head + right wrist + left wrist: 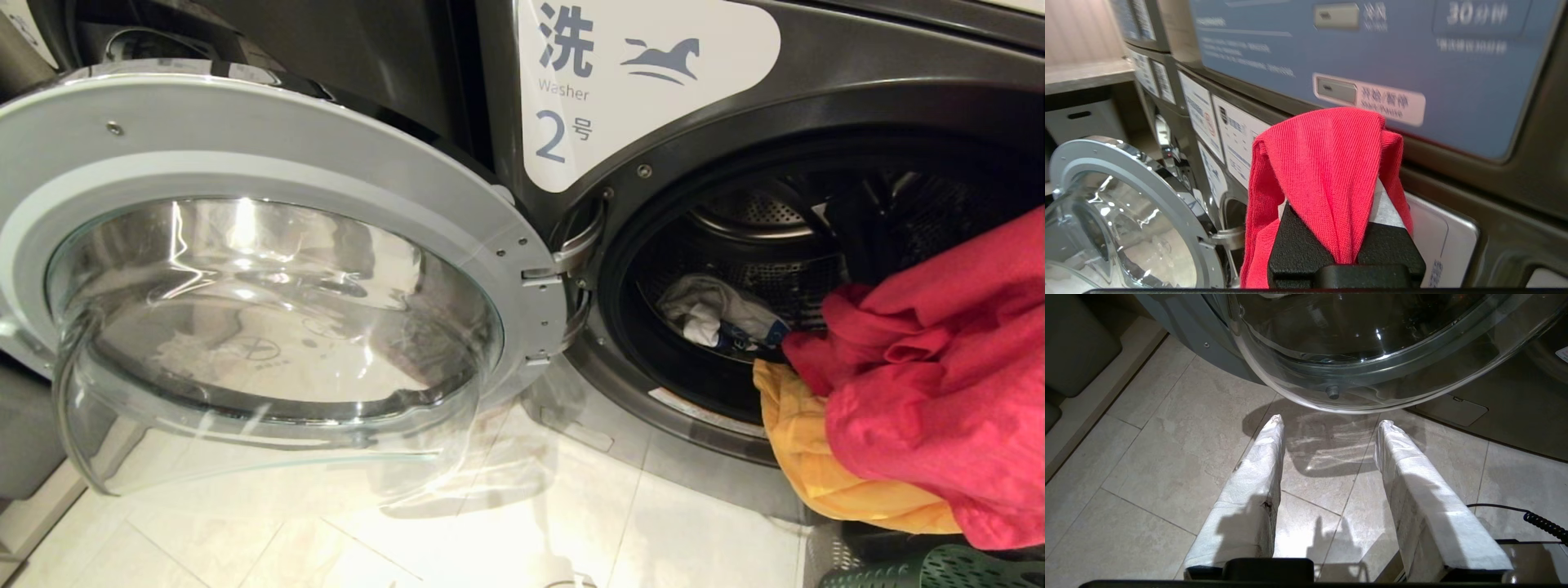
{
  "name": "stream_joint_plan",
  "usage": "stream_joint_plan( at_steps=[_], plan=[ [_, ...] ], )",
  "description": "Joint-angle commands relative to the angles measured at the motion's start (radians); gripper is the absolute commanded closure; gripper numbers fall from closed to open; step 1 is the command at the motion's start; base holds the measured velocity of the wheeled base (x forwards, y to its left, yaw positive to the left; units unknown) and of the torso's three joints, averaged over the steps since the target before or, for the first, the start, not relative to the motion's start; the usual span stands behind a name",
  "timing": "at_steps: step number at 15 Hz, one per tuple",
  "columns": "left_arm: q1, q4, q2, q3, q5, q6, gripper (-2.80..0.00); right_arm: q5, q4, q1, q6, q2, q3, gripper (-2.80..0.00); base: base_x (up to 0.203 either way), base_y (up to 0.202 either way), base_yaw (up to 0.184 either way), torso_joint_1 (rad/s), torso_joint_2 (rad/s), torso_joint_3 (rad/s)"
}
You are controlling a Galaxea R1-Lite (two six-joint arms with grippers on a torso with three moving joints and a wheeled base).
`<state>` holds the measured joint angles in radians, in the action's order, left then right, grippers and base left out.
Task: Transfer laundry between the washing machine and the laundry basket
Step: Pick a cloth and place it into the basket
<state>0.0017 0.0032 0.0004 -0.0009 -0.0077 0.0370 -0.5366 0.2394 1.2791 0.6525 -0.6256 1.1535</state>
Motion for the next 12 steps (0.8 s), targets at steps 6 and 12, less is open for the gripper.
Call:
stream_joint_plan(
  at_steps=[6, 12],
  plan=[
    [0.000, 0.000, 0.000, 0.000, 0.000, 0.001, 0.00, 0.352, -0.006, -0.023, 0.022, 0.035, -0.019, 0.00, 0.000, 0.000, 0.000, 0.000, 0.00, 0.000],
    [0.000, 0.000, 0.000, 0.001, 0.000, 0.000, 0.00, 0.687, -0.003, -0.040, 0.009, 0.035, -0.018, 0.00, 0.000, 0.000, 0.000, 0.000, 0.00, 0.000]
  ],
)
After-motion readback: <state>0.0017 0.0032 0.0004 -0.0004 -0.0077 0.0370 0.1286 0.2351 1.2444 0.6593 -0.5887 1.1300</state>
